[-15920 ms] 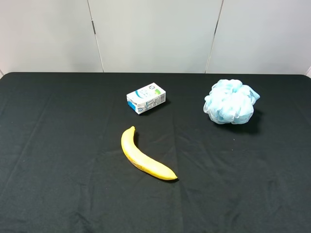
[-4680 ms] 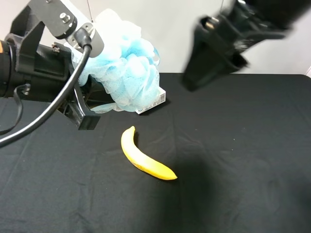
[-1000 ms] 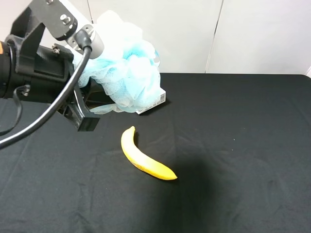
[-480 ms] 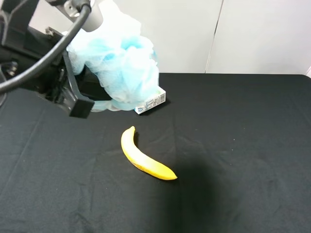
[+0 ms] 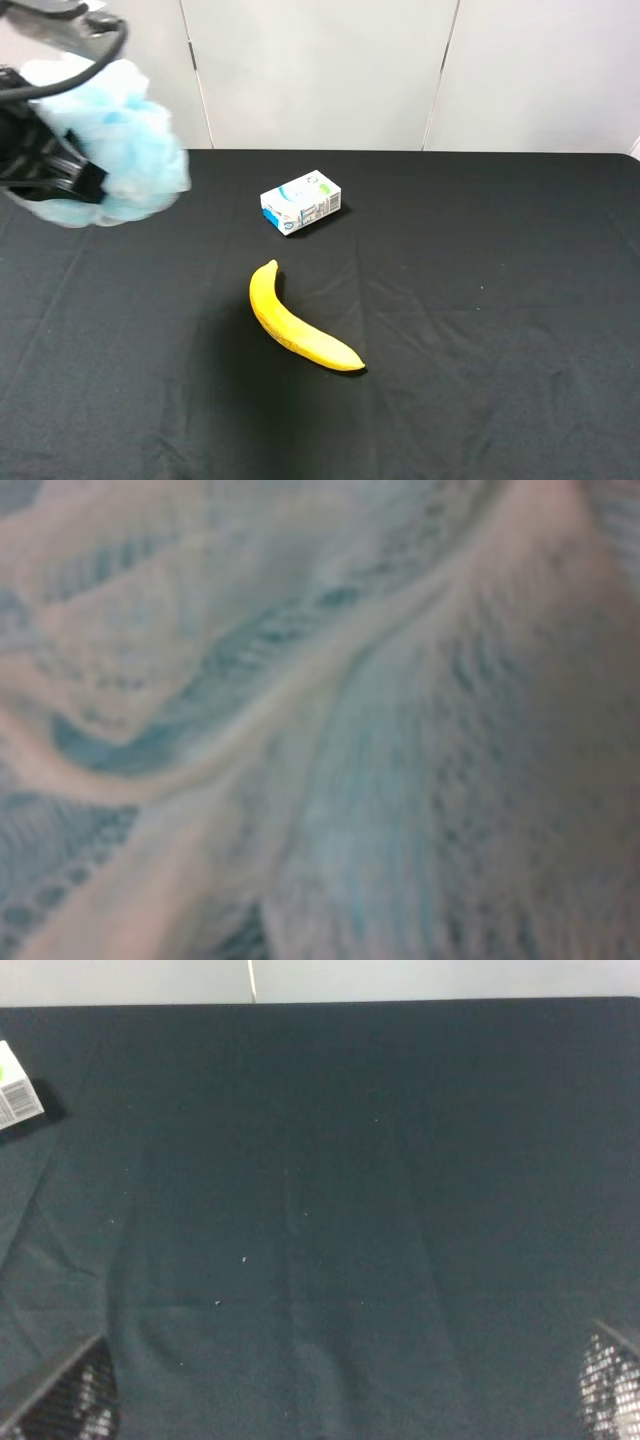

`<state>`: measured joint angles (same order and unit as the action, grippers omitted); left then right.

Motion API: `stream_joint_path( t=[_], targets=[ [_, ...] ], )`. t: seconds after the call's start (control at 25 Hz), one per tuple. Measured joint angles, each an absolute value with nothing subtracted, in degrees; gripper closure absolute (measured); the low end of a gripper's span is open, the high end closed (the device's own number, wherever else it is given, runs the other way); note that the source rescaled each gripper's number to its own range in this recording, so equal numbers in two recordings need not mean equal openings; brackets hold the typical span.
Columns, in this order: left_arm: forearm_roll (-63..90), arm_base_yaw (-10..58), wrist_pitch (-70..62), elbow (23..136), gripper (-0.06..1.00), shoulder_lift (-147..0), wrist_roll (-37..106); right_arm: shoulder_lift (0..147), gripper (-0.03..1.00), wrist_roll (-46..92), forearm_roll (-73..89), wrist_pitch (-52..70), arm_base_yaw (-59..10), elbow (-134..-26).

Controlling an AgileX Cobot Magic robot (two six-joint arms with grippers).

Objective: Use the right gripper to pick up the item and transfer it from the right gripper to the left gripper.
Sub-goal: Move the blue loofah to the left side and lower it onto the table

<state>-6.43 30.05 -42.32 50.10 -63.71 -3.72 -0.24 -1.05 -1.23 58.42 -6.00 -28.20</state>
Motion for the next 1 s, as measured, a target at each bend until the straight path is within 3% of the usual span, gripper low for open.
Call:
stream_joint_path(
  t=[0.2, 0.36, 1.0],
  targets=[
    [-6.5, 17.5, -45.1, 50.0, 0.94, -63.8, -3.8, -0.2, -0.03, -1.0, -1.2, 58.5, -6.0, -28.2],
    [-5.4, 11.3, -44.8, 49.6, 0.94, -66.6, -3.1, -0.2, -0.03, -1.0, -1.2, 58.5, -6.0, -28.2],
    [11.8, 10.3, -32.7, 49.4, 0.94, -97.3, 10.8, -0.2, -0.03, -1.0, -1.2, 58.5, -6.0, -28.2]
  ],
)
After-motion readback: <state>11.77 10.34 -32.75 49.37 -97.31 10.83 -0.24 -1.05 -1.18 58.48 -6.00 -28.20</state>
